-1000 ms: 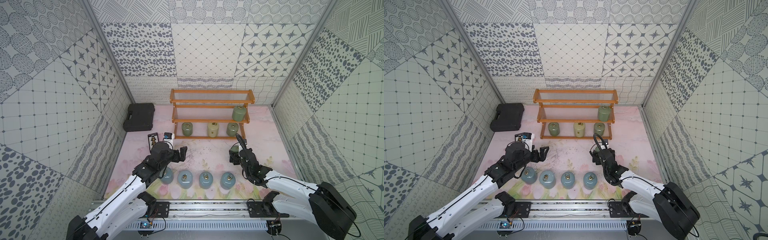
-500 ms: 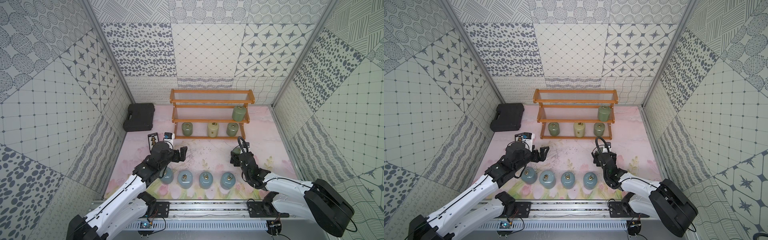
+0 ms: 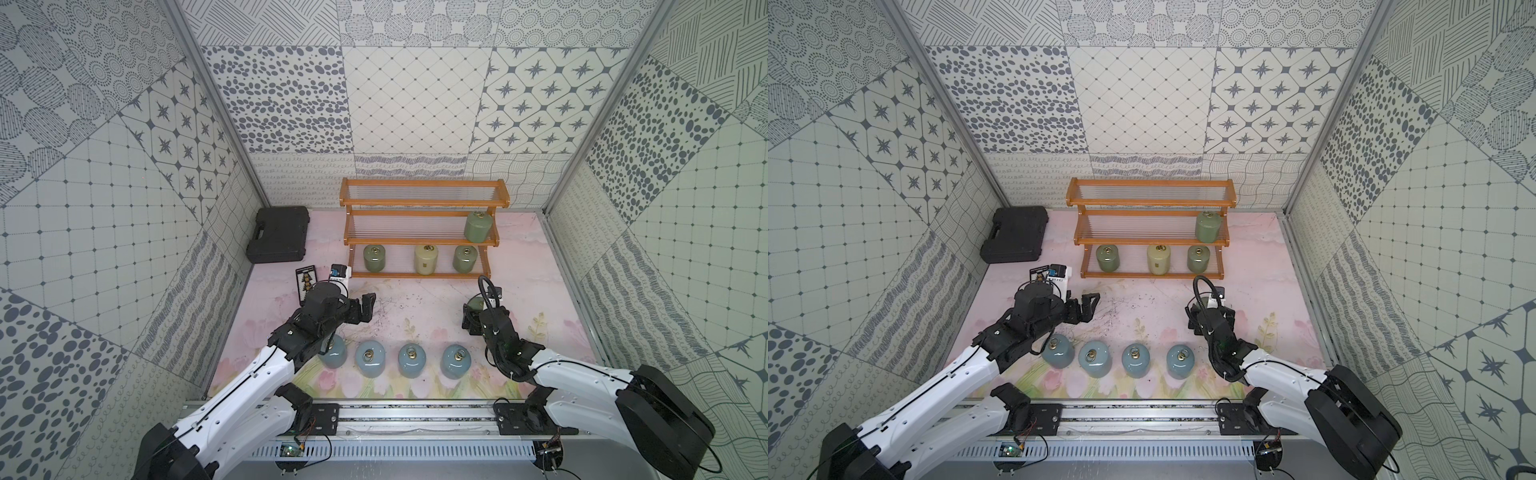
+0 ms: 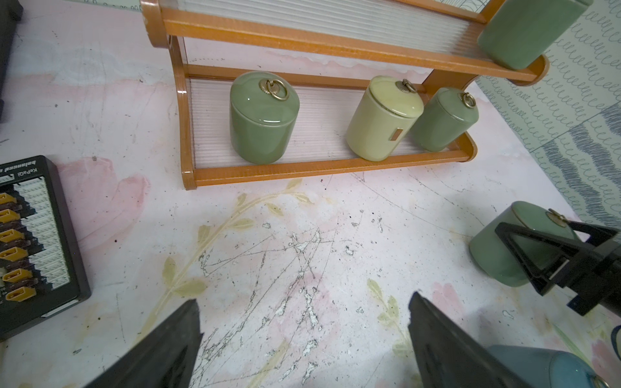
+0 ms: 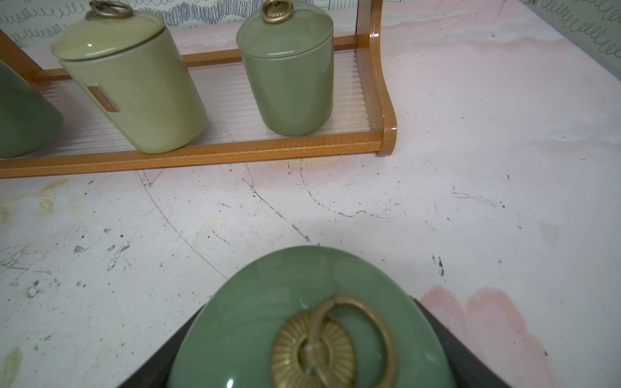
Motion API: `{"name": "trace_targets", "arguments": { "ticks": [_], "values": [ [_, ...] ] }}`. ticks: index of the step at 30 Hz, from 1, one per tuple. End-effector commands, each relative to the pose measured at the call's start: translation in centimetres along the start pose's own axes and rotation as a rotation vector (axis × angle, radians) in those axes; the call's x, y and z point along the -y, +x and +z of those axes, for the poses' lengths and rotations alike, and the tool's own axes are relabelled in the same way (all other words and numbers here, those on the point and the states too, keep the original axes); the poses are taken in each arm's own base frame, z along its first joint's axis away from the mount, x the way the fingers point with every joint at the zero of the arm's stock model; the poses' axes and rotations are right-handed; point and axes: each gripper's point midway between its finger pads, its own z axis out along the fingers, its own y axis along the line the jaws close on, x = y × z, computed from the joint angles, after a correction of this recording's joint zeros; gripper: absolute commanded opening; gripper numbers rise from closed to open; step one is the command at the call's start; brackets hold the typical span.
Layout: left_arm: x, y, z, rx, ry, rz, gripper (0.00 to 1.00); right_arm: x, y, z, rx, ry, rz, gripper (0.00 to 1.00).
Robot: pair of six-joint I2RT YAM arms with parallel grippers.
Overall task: Remove the tea canisters from the shelf
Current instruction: Place the tea canister at the center of the board.
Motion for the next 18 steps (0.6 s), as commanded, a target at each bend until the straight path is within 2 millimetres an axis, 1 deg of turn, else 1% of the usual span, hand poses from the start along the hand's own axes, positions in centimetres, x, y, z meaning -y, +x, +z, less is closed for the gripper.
{"name": "trace_targets", "arguments": {
  "ticks": [1,10,18],
  "values": [
    [0.2,-0.8,-0.3,0.021,0.006,0.019,1.0,-0.6,-2.4,-0.5,0.088,-0.023,0.07,0.89],
    [0.0,-0.7,-0.8,0.027,-0.002,0.017,1.0,-0.6,-2.1,-0.7,0.079,-0.032,0.08,0.92],
    [-0.2,-0.6,-1.0,0.03,-0.011,0.017,1.0,-1.2,-3.3,-1.5,0.034,-0.047,0.085,0.95]
  ]
}}
